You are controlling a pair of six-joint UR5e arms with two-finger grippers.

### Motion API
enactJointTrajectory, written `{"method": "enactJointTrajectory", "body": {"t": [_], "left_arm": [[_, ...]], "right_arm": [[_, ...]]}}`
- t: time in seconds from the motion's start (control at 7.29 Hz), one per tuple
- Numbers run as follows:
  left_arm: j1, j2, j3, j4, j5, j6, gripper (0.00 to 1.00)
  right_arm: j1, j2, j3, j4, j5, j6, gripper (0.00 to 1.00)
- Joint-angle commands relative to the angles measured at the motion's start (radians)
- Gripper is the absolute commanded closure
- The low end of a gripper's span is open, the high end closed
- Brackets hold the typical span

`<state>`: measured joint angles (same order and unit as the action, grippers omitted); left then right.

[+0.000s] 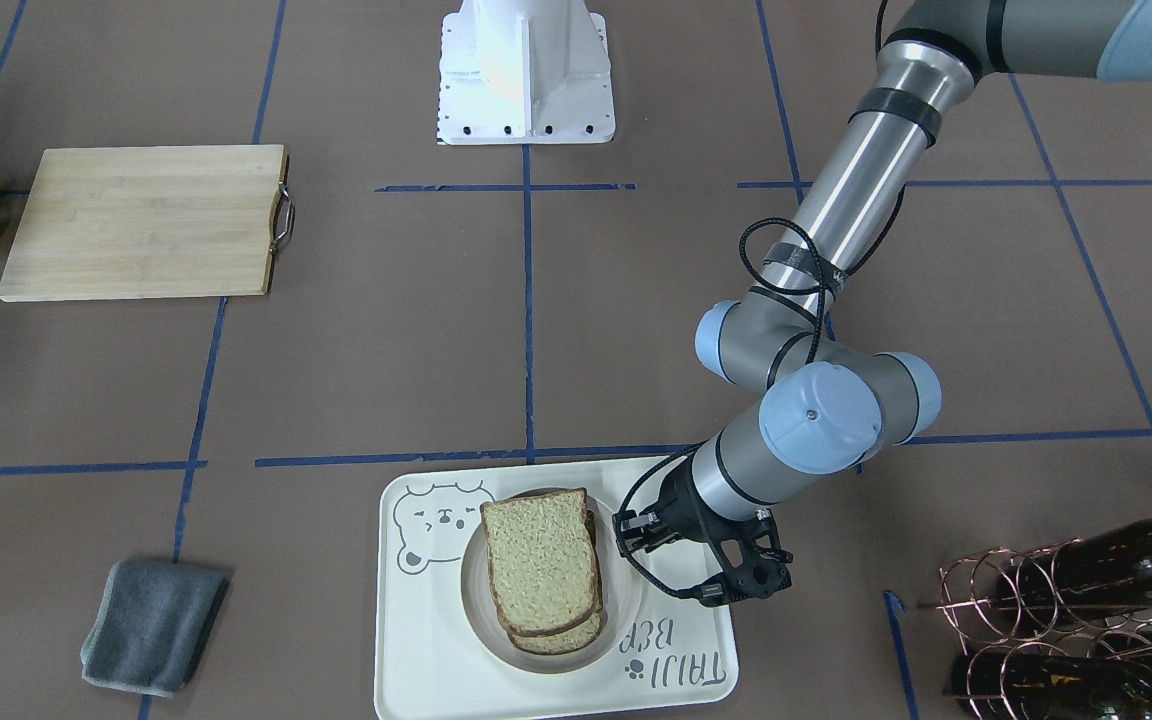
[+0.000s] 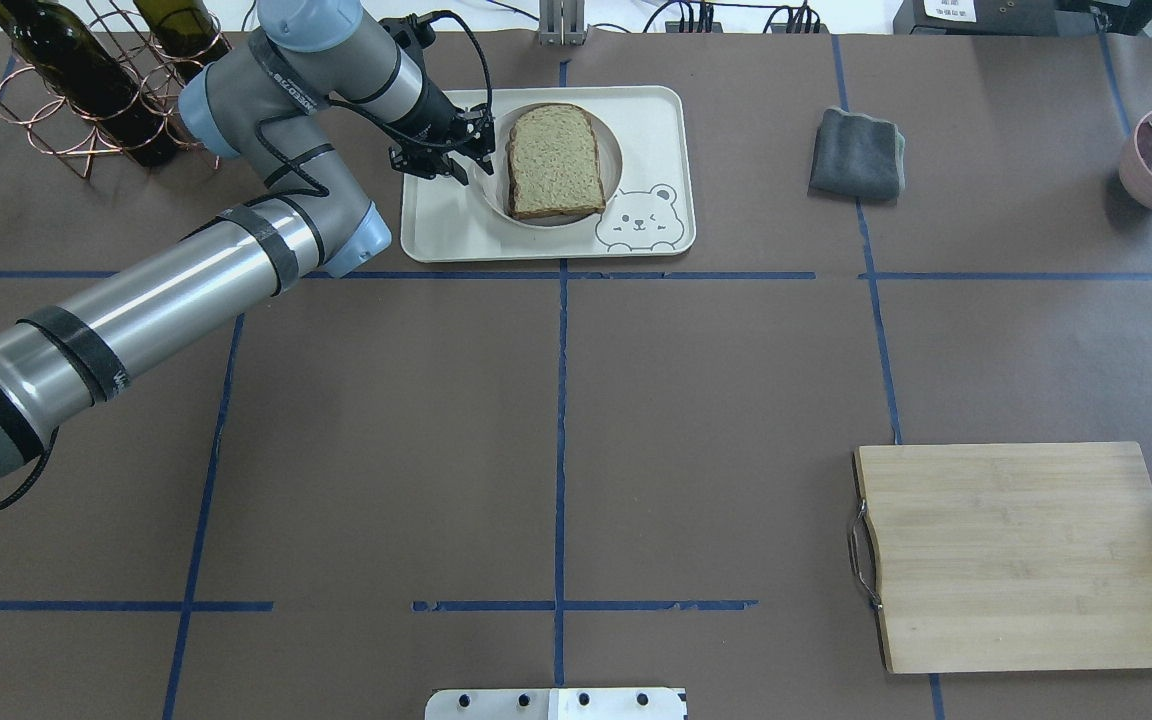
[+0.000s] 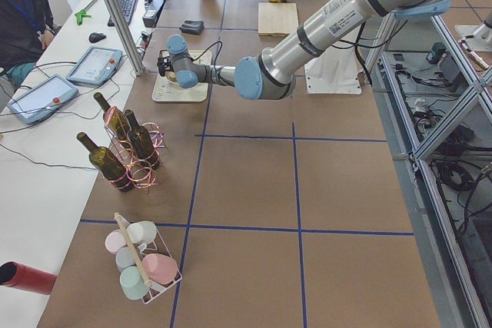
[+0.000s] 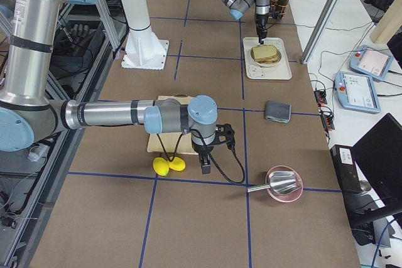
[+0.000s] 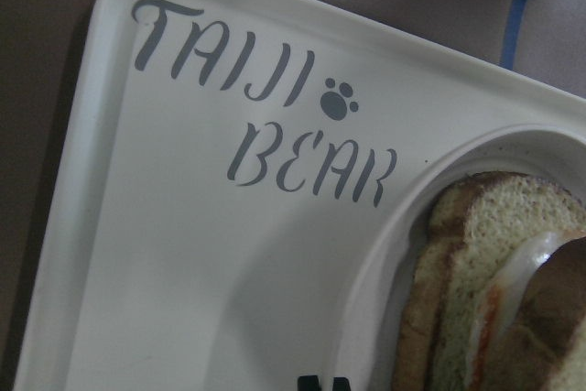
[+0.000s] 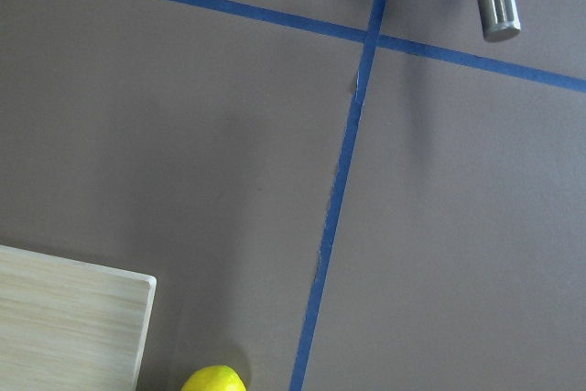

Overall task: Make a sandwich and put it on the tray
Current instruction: 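Set the plate down on the tray and open the left gripper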

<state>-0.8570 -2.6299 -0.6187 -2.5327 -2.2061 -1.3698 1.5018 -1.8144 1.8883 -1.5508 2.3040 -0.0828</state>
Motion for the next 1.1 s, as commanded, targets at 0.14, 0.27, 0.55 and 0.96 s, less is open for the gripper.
{"method": "enactJointTrajectory", "body": {"t": [0.14,0.27,0.55,0.96], "left_arm": [[-0.001,-0.009,-0.009,0.005,0.0,0.035,0.0],[-0.007,-0.007,-0.048,0.035,-0.003,0.064,0.0],[-0.019,0.036,-0.283,0.257,-0.006,0.13,0.0],[-0.037,0.25,-0.684,0.497,-0.027,0.292,0.0]], "right_arm": [[0.0,0.006,-0.002,-0.002,-0.002,0.0,0.0],[0.0,0.009,0.0,-0.003,-0.003,0.0,0.0],[0.0,0.012,0.0,-0.005,-0.005,0.002,0.0],[0.0,0.012,0.002,-0.006,-0.005,0.003,0.0]]}}
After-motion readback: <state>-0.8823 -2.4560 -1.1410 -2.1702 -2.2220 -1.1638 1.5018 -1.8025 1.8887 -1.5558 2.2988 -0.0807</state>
